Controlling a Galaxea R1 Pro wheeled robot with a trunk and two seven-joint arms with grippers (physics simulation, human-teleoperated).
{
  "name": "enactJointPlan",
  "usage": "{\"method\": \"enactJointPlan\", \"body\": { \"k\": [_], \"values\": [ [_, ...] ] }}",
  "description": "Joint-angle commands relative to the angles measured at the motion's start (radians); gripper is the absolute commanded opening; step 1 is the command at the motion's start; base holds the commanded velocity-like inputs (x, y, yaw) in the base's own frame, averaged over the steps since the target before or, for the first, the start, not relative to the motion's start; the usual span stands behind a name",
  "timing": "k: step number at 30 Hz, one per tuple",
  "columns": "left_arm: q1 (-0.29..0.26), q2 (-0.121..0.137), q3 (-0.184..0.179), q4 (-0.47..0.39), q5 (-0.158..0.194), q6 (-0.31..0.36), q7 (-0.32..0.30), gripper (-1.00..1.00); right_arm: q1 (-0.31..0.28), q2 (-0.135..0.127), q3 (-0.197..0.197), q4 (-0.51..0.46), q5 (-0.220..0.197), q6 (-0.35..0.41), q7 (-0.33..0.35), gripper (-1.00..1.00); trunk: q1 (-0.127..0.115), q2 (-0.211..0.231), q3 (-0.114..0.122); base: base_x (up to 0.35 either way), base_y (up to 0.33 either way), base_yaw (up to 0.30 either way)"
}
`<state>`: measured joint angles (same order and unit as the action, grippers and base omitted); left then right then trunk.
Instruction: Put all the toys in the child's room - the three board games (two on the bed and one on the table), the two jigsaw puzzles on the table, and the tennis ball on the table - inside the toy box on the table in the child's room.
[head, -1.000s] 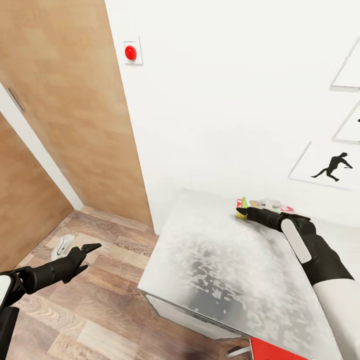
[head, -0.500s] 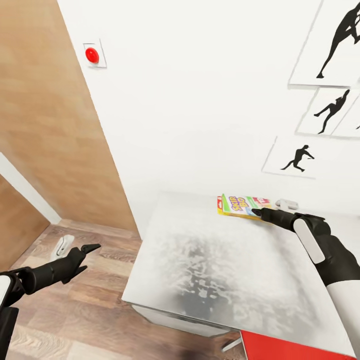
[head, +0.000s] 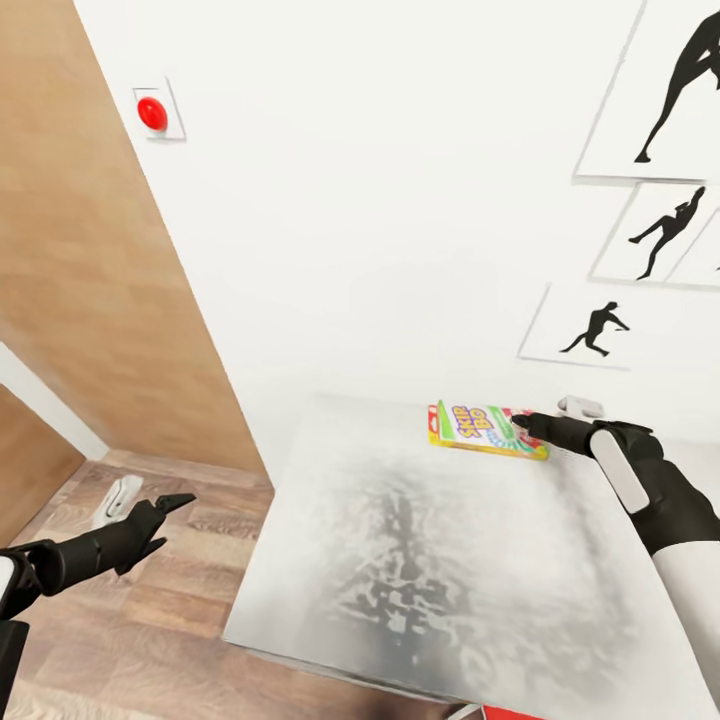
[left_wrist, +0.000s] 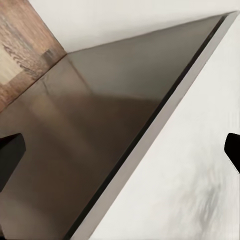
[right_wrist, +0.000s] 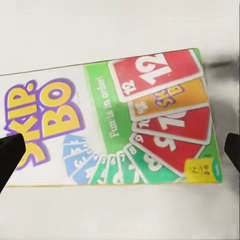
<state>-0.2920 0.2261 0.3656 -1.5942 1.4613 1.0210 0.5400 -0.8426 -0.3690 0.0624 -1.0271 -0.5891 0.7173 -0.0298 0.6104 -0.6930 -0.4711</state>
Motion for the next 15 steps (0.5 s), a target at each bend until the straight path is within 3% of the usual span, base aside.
{"method": "enactJointPlan", "body": {
  "k": [1, 3, 9, 10, 12, 15],
  "values": [
    [0.000, 0.000, 0.001, -0.001, 0.005, 0.003, 0.011, 1.00, -0.005, -0.002, 0.002, 0.007, -0.004, 0.002, -0.003, 1.00, 0.001, -0.001, -0.001, 0.185, -0.023, -0.002],
    [0.002, 0.000, 0.001, 0.001, -0.020, 0.003, 0.011, 1.00, -0.014, -0.013, 0.002, 0.026, -0.004, -0.005, -0.001, 1.00, 0.001, -0.001, -0.001, 0.105, -0.013, -0.001],
    [0.004, 0.000, 0.003, 0.003, -0.034, 0.004, 0.006, 1.00, -0.027, -0.024, -0.013, 0.040, -0.006, 0.001, -0.005, 1.00, 0.001, -0.001, -0.002, 0.020, -0.002, -0.076],
    [0.004, 0.001, 0.040, 0.003, -0.033, 0.005, 0.002, 1.00, -0.036, -0.025, -0.073, 0.064, -0.004, 0.000, -0.005, 1.00, 0.001, -0.001, -0.002, 0.001, 0.000, -0.032],
    [0.006, 0.001, 0.055, 0.003, -0.033, 0.005, 0.004, 1.00, -0.054, -0.028, -0.091, 0.129, -0.003, -0.002, -0.008, 1.00, 0.001, -0.001, -0.002, 0.000, 0.000, -0.018],
    [0.011, 0.001, 0.089, 0.003, -0.035, 0.006, 0.010, 1.00, -0.137, -0.029, -0.097, 0.304, -0.001, -0.005, -0.008, 1.00, 0.001, -0.001, -0.002, 0.000, 0.000, -0.008]
  ]
}}
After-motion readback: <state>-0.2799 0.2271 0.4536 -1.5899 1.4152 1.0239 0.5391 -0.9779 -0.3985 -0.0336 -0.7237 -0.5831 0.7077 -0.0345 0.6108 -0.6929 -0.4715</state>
